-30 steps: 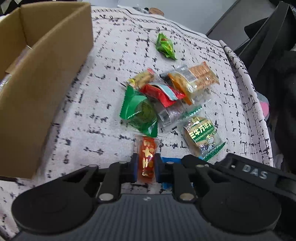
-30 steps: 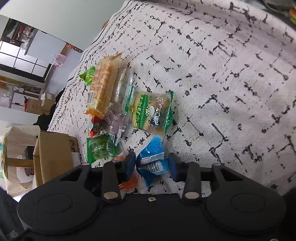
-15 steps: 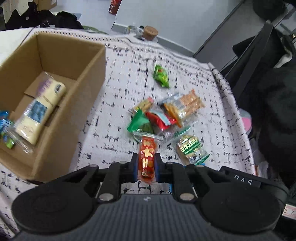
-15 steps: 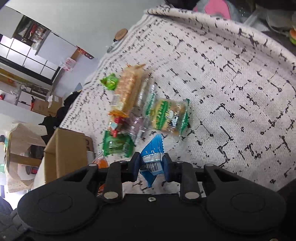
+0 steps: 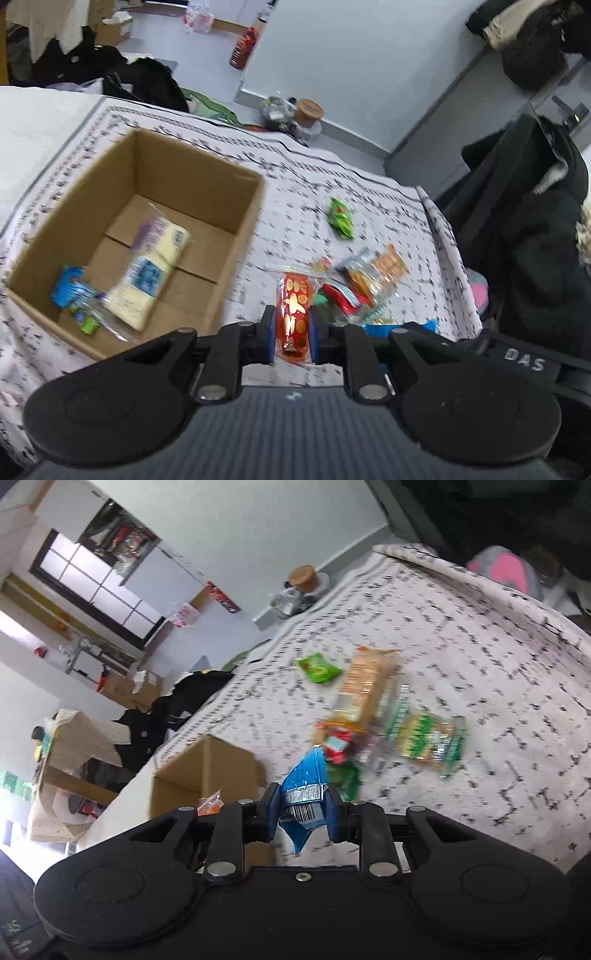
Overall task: Organize snacks
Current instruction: 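Move both tools over the box and release the candies inside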
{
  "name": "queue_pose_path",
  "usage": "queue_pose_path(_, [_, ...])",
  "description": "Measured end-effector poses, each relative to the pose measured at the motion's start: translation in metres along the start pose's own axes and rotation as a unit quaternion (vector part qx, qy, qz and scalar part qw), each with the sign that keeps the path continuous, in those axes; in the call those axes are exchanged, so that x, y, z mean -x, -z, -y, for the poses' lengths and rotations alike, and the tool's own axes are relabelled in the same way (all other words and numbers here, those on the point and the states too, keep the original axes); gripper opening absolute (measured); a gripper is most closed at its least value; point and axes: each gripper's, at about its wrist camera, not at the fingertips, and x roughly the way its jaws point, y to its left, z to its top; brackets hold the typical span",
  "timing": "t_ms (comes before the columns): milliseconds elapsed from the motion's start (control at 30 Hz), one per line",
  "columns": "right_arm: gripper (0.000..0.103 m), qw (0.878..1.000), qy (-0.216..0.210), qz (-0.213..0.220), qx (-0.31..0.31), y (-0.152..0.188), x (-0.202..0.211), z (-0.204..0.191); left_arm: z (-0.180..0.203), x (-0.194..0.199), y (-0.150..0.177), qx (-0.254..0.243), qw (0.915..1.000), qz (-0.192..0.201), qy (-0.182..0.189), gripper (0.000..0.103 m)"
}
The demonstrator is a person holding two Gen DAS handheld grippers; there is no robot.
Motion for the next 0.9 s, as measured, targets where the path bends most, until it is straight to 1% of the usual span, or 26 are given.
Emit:
queue_pose_path(200, [0.023, 1.0, -0.02, 0.004, 0.019, 0.006, -0.001, -0.03, -0.023, 0.016, -0.01, 0.018, 0.9997, 0.018, -0.005, 0.016])
queue_pose_path(500, [0.022, 0.998, -0.042, -0.006, 0.046, 0.019, -0.01, -0.071, -0.055, 0.031, -0.019, 0.046, 0.9985, 0.028, -0.012, 0.016])
queue_pose_path(800, [0.022, 0.996, -0.051, -0.036, 0.057, 0.034, -0.033, -0.099, -0.097, 0.038, -0.031, 0.093, 0.9943, 0.038, -0.036, 0.016])
queue_pose_path(833, [0.022, 0.996, -0.051, -0.039, 0.059, 0.036, -0.035, -0.102, -0.1, 0.037, -0.031, 0.096, 0.994, 0.037, -0.036, 0.017])
queue_pose_path(900, [0.022, 0.996, -0.049, -0.046, 0.065, 0.04, -0.04, -0.107, -0.105, 0.036, -0.032, 0.103, 0.9933, 0.031, -0.042, 0.021])
